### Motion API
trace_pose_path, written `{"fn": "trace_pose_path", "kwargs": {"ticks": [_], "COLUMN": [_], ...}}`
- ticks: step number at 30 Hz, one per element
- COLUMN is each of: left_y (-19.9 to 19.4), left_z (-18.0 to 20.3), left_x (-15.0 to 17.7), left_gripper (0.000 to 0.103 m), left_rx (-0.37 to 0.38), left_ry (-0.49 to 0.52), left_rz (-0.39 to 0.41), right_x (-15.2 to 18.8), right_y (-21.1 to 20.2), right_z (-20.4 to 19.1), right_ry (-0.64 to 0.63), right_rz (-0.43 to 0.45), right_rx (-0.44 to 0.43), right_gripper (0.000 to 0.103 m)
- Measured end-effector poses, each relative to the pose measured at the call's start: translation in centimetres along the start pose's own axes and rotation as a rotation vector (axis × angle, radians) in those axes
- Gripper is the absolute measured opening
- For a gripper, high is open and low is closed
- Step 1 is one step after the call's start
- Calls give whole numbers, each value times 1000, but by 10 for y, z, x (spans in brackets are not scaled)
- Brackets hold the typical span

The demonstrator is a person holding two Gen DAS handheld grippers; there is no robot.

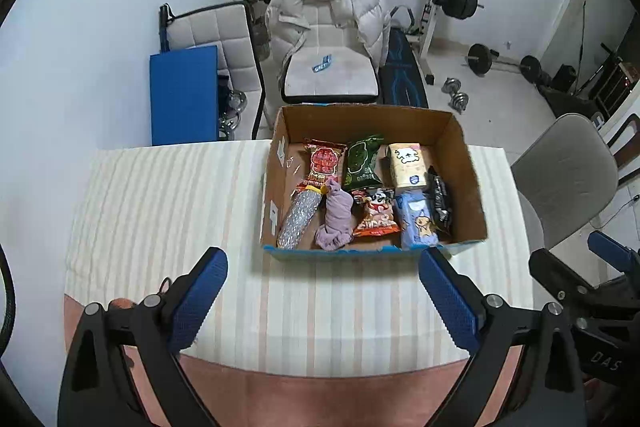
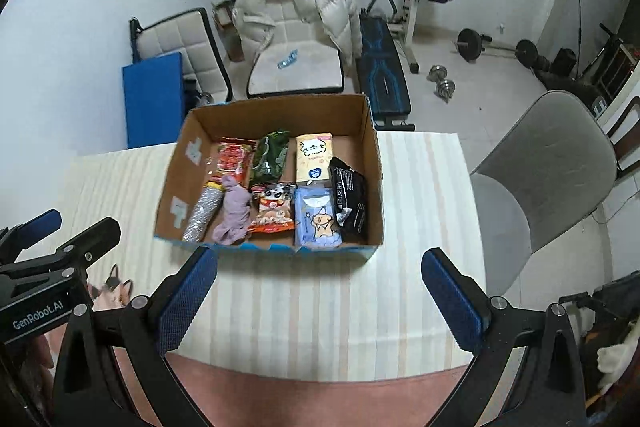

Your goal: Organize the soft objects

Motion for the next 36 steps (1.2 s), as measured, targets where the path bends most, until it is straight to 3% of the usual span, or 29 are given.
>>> {"fn": "trace_pose_path", "kwargs": {"ticks": [9,17,22,27,29,36], "left_y": [-67,-108,-118,-122,-124,-131], "left_z": [-3,4,7,9,11,3], "left_x": [7,10,12,10,9,4], "left_gripper": [98,98,98,98,102,103], "left_rx": [2,18,25,15,2,-14], "left_ry": [-31,-10,0,7,14,-17], "left_rz": [43,95,101,125,138,173], "right_x": [3,14,20,12,7,-3], "right_y": [-91,-144,-164,-177,-181,-189], "right_z": [3,4,8,13,13,8], "right_ry": [15,17,15,12,5,-2], "right_rz": [86,118,113,159,188,213], "right_rx": [-29,-46,-43,2,20,13], "right_gripper": [103,103,103,103,103,103]}}
Point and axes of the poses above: each gripper's, at about its wrist camera, not at the fingertips, and y roughly the way its jaws point, z to its right, x to its underside, the point moved 4 cm from there along y, roughly the way its jaws point, and after that the axes turned 15 degrees about z, right-handed, at the moved point
